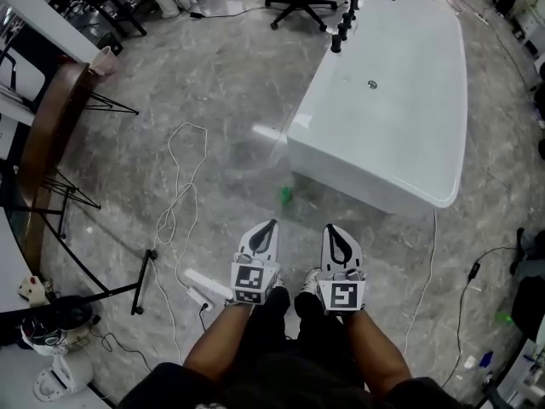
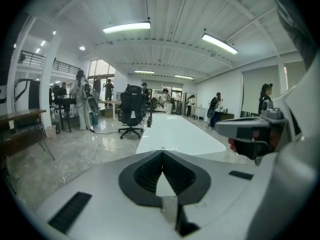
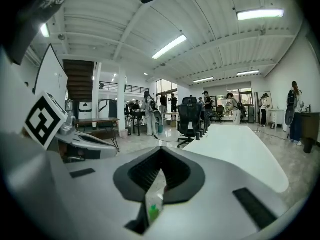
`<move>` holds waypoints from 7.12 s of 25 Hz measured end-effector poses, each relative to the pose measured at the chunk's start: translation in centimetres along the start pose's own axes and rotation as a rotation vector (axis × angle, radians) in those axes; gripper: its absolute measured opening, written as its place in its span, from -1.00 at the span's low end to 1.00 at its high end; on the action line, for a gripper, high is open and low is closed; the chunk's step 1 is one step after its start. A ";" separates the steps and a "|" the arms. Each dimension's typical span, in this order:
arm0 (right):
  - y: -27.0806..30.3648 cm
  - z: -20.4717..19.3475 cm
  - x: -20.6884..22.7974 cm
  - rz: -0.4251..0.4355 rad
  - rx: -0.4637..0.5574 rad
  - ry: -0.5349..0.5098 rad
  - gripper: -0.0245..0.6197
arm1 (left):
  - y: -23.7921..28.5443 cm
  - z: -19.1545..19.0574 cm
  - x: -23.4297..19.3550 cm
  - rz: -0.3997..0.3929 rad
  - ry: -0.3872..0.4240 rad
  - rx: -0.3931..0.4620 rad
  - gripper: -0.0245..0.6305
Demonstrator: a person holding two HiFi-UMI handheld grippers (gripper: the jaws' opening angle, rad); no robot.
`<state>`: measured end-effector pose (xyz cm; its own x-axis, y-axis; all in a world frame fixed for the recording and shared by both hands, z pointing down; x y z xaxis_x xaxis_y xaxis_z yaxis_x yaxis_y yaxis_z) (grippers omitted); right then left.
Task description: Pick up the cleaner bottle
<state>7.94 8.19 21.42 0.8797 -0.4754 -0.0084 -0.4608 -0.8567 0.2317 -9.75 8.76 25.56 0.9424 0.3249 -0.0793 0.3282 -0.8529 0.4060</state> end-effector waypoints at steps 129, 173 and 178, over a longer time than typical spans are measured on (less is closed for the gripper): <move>-4.4 6.6 12.7 -0.349 0.131 0.035 -0.87 | 9.5 11.1 3.7 0.019 0.013 0.177 -0.37; -8.8 18.1 19.9 -0.559 0.235 -0.058 -0.87 | 9.3 25.6 10.0 -0.226 0.068 0.276 -0.38; -10.6 17.9 19.7 -0.567 0.232 -0.056 -0.87 | 8.1 25.2 11.7 -0.245 0.098 0.264 -0.38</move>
Point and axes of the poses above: the fingertips, and each gripper's own axes: y forward along the fingers, x to its right, z out of its top, the point moved 7 cm from there along -y, backward along the fingers, and after that the axes turned 1 degree about -z, right-handed, at the moved point
